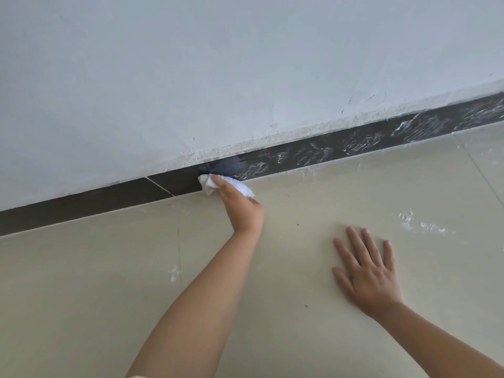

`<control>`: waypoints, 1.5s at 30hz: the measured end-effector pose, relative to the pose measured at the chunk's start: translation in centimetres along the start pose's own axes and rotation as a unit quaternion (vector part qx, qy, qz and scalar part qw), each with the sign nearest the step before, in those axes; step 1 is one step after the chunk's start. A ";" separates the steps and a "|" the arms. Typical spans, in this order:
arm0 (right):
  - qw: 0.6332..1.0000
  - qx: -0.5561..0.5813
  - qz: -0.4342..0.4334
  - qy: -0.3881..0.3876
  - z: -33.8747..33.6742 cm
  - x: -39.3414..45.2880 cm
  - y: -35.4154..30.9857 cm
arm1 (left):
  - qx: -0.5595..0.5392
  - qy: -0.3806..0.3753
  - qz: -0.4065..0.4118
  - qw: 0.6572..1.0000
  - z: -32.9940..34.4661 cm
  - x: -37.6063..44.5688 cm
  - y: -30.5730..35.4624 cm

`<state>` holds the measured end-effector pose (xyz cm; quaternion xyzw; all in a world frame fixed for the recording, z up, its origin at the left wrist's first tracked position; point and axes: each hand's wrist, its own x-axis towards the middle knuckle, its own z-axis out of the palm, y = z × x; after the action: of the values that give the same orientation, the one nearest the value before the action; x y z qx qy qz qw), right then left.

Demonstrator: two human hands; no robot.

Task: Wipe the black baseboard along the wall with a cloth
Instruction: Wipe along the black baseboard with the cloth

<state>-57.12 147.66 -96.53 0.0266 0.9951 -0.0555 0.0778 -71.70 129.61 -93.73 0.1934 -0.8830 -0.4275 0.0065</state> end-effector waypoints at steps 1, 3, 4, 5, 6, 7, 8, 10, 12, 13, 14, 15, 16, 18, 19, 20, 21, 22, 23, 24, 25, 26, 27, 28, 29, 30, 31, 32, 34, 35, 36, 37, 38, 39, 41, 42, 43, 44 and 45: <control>1.000 0.006 -0.002 0.003 0.1 0.0 0.0 | -0.004 -0.010 0.003 1.000 0.6 -0.3 0.4; 1.000 0.018 -0.004 0.010 0.1 0.0 0.1 | -0.009 -0.039 0.014 0.999 1.9 -1.0 1.2; 1.000 0.023 -0.005 0.010 0.1 0.0 0.1 | -0.011 -0.055 0.023 0.998 2.4 -1.4 1.5; 1.000 0.029 -0.006 0.006 0.1 0.0 0.1 | -0.010 -0.072 0.035 0.997 2.9 -1.8 1.8; 0.999 0.035 -0.008 -0.001 0.0 0.0 0.1 | -0.009 -0.088 0.049 0.995 3.2 -2.2 1.9; 0.999 0.036 -0.011 -0.004 0.0 0.1 0.1 | -0.008 -0.103 0.064 0.993 3.4 -2.4 1.9; 0.999 0.036 -0.014 -0.005 -0.1 0.1 0.1 | -0.009 -0.116 0.078 0.990 3.4 -2.7 1.8; 0.999 0.033 -0.015 -0.002 0.1 0.2 0.2 | -0.011 -0.119 0.099 0.988 3.1 -2.9 1.5; 0.999 0.029 -0.011 0.013 0.4 0.1 0.3 | -0.014 -0.081 0.092 0.992 2.5 -2.9 0.9; 0.999 0.029 -0.010 0.019 0.5 0.1 0.2 | -0.014 -0.052 0.078 0.995 2.1 -2.7 0.5; 0.999 0.029 -0.010 0.026 0.6 0.0 0.2 | -0.012 -0.025 0.063 0.998 1.7 -2.5 0.1; 0.999 0.029 -0.012 0.032 0.6 0.1 0.2 | -0.010 -0.007 0.051 0.999 1.3 -2.2 -0.3; 0.999 0.028 -0.014 0.038 0.7 0.1 0.2 | -0.006 0.001 0.044 0.999 1.0 -1.9 -0.6; 0.999 0.021 -0.020 0.042 0.8 0.1 0.3 | 0.001 -0.005 0.044 0.999 0.6 -1.4 -0.6; 0.999 0.018 -0.021 0.042 0.8 0.1 0.3 | 0.003 -0.012 0.048 0.999 0.7 -1.2 -0.3; 0.999 0.019 -0.022 0.040 0.8 0.2 0.3 | 0.002 -0.019 0.053 0.998 0.9 -1.2 0.1; 0.999 0.021 -0.020 0.037 0.7 0.2 0.3 | -0.001 -0.025 0.058 0.998 1.1 -1.3 0.6; 0.999 0.025 -0.018 0.032 0.7 0.1 0.4 | -0.006 -0.033 0.064 0.997 1.5 -1.6 1.2; 0.999 0.027 -0.016 0.026 0.7 0.1 0.3 | -0.011 -0.046 0.072 0.996 1.9 -1.9 1.8; 0.999 0.029 -0.016 0.021 0.7 0.1 0.3 | -0.017 -0.063 0.082 0.994 2.3 -2.3 2.3; 0.999 0.031 -0.015 0.019 0.8 0.1 0.3 | -0.021 -0.079 0.095 0.992 2.8 -2.7 2.7; 0.999 0.033 -0.013 0.020 0.8 0.1 0.4 | -0.023 -0.095 0.106 0.989 3.2 -3.0 3.1; 0.999 0.037 -0.011 0.024 0.9 0.2 0.4 | -0.021 -0.114 0.116 0.986 3.5 -3.2 3.4; 0.999 0.041 -0.009 0.028 1.0 0.2 0.5 | -0.010 -0.137 0.128 0.982 3.7 -3.3 3.6; 0.998 0.044 -0.009 0.033 1.0 0.1 0.5 | 0.011 -0.164 0.146 0.976 3.8 -3.5 3.7; 0.998 0.046 -0.010 0.037 1.0 0.1 0.6 | 0.030 -0.189 0.168 0.967 3.8 -3.6 3.7; 0.998 0.048 -0.010 0.039 1.0 0.1 0.6 | 0.039 -0.206 0.192 0.959 3.7 -3.6 3.7; 0.998 0.049 -0.010 0.040 1.0 0.1 0.5 | 0.038 -0.211 0.211 0.954 3.6 -3.7 3.8; 0.998 0.053 -0.011 0.041 0.9 0.2 0.5 | 0.021 -0.183 0.219 0.958 3.1 -3.9 3.8; 0.998 0.054 -0.011 0.040 0.9 0.2 0.5 | 0.011 -0.152 0.210 0.966 2.7 -4.0 3.7; 0.998 0.056 -0.012 0.038 0.8 0.2 0.5 | 0.002 -0.115 0.199 0.973 2.4 -4.1 3.4; 0.998 0.056 -0.013 0.036 0.8 0.2 0.5 | -0.005 -0.080 0.188 0.979 2.0 -4.0 3.0; 0.998 0.055 -0.013 0.035 0.8 0.2 0.5 | -0.009 -0.055 0.171 0.984 1.7 -3.8 2.5; 0.998 0.053 -0.014 0.035 0.9 0.1 0.5 | -0.011 -0.040 0.150 0.988 1.5 -3.5 2.1; 0.999 0.040 -0.015 0.033 0.8 0.1 0.5 | -0.011 -0.030 0.122 0.992 1.3 -2.8 1.9; 0.999 0.032 -0.016 0.032 0.7 0.1 0.4 | -0.012 -0.031 0.118 0.992 1.4 -2.6 2.2; 0.999 0.027 -0.017 0.031 0.6 0.1 0.4 | -0.017 -0.034 0.117 0.992 1.6 -2.4 2.6; 0.999 0.025 -0.016 0.029 0.5 0.1 0.4 | -0.025 -0.036 0.118 0.992 1.8 -2.4 3.2; 0.999 0.025 -0.015 0.027 0.5 0.1 0.4 | -0.035 -0.036 0.120 0.991 2.1 -2.6 3.8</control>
<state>-57.11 147.99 -97.04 0.0151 0.9954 -0.0804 0.0497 -70.98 134.22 -91.83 0.0698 -0.8840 -0.4611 0.0327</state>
